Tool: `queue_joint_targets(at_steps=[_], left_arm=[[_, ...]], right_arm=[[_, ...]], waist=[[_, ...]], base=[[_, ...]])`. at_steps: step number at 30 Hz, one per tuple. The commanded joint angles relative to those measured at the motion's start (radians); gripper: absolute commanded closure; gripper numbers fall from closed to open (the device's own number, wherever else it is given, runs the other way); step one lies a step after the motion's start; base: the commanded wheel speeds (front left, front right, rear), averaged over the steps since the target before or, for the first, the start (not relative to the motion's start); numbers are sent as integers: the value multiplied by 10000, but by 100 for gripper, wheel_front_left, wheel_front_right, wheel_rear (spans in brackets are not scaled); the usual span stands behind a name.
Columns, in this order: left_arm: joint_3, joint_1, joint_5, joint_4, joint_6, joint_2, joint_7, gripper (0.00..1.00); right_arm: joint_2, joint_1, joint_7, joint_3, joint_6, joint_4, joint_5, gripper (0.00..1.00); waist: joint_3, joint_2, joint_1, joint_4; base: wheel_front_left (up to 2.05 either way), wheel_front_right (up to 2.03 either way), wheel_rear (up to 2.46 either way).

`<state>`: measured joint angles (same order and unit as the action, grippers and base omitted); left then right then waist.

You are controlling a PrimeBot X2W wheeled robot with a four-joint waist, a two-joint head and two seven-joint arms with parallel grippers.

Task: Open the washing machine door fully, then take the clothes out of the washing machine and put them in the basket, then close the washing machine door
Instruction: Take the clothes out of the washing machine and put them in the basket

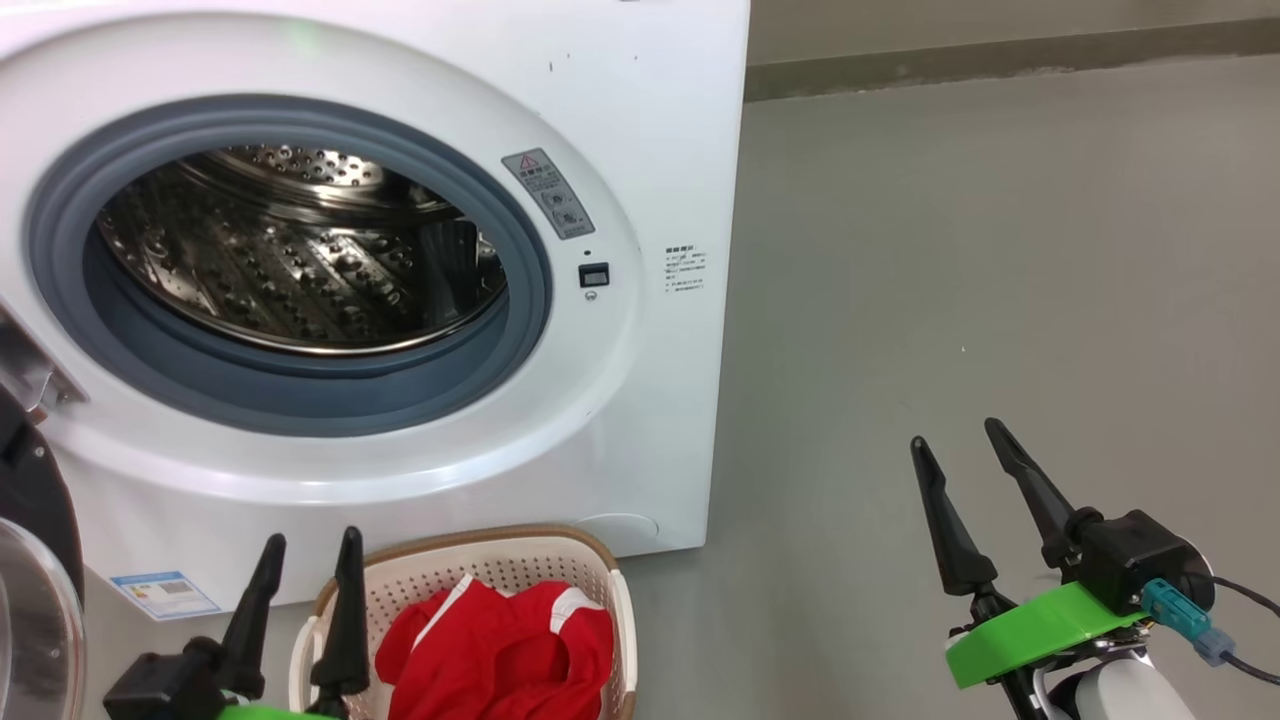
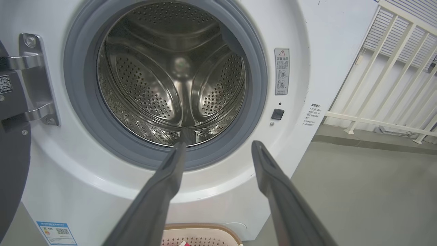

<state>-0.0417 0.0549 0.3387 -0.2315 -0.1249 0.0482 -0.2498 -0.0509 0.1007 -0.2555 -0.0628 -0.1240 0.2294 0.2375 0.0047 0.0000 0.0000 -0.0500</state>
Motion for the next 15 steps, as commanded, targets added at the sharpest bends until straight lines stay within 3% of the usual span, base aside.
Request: queue_joint_targets(at_steps=[1, 15], left_arm=[[-367, 29, -158, 397, -42, 82, -120, 0], [-558, -320, -355, 724, -47, 35, -120, 0]], right_arm=[[7, 2, -63, -137, -67, -280, -60, 0], [7, -123, -63, 57, -67, -338, -118, 0]], waist=[[-50, 0, 0, -28], [-133, 0, 0, -67]], base=[[0, 0, 0], [0, 0, 0]])
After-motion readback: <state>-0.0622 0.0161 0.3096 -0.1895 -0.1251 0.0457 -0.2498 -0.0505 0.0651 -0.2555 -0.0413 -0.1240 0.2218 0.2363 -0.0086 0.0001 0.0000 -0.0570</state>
